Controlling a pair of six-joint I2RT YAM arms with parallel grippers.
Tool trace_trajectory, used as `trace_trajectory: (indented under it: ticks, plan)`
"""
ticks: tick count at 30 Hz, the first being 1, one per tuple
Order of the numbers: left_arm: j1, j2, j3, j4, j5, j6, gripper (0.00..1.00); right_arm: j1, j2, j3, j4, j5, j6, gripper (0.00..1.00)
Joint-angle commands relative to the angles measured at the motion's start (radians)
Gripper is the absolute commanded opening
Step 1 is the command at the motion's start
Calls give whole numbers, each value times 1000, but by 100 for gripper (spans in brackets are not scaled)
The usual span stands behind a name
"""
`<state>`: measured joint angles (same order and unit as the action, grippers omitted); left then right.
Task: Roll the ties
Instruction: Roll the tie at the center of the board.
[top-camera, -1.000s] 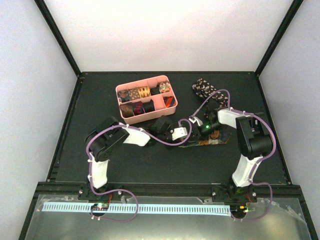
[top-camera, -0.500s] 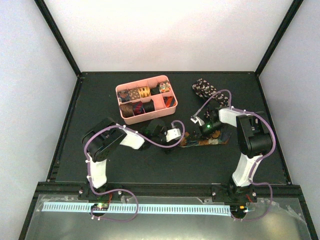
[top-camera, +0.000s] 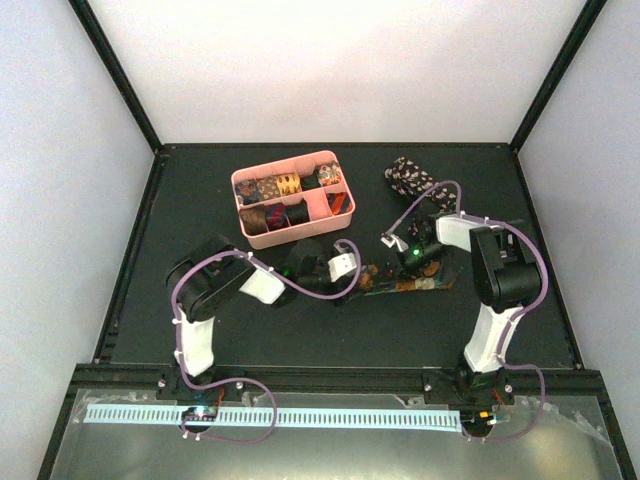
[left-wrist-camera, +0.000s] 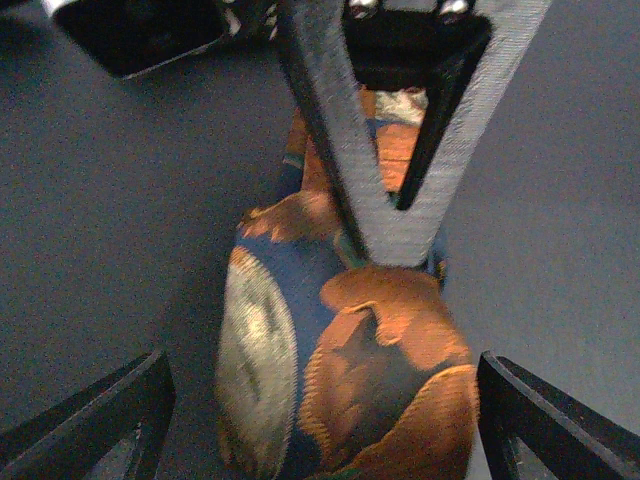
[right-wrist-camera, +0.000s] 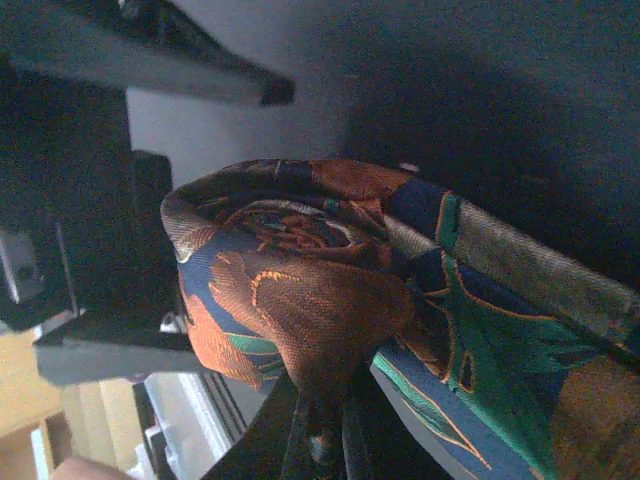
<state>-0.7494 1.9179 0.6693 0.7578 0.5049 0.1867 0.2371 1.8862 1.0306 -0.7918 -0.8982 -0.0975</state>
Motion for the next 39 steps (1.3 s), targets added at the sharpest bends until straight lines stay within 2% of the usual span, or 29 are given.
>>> trace_trajectory:
  ticks: [1,6,10,14,21,23,27,28,33,34,37,39]
  plan:
    - [57,-97,-92,87,24,-31,85,99,102,-16,98,42,17,2]
    - [80,-152,-167,89,71,-22,88,105,121,-29,104,41,5,2]
    - [80,-109,-189,188,131,-67,90,96,118,-57,93,68,12,2]
    - [64,-57,-167,251,142,-78,92,80,115,-69,84,97,28,2]
    - [9,21,-84,221,98,-26,90,68,126,-64,50,98,28,2]
    - [5,38,-69,224,95,-19,85,67,138,-59,45,94,23,2]
    - [-2,64,-27,160,98,-1,58,60,143,-53,42,79,10,2]
    - [-3,63,-20,133,92,4,54,54,141,-49,40,71,5,2]
    - [-12,26,-10,-43,31,75,47,10,117,-31,22,30,-15,3]
    - [-13,22,4,-103,25,85,46,6,112,-32,20,27,-21,5]
    - [-15,19,54,-280,4,86,41,3,96,-25,-24,-2,-71,28]
    - [-16,17,57,-320,2,94,39,-7,56,-29,-26,-23,-90,35]
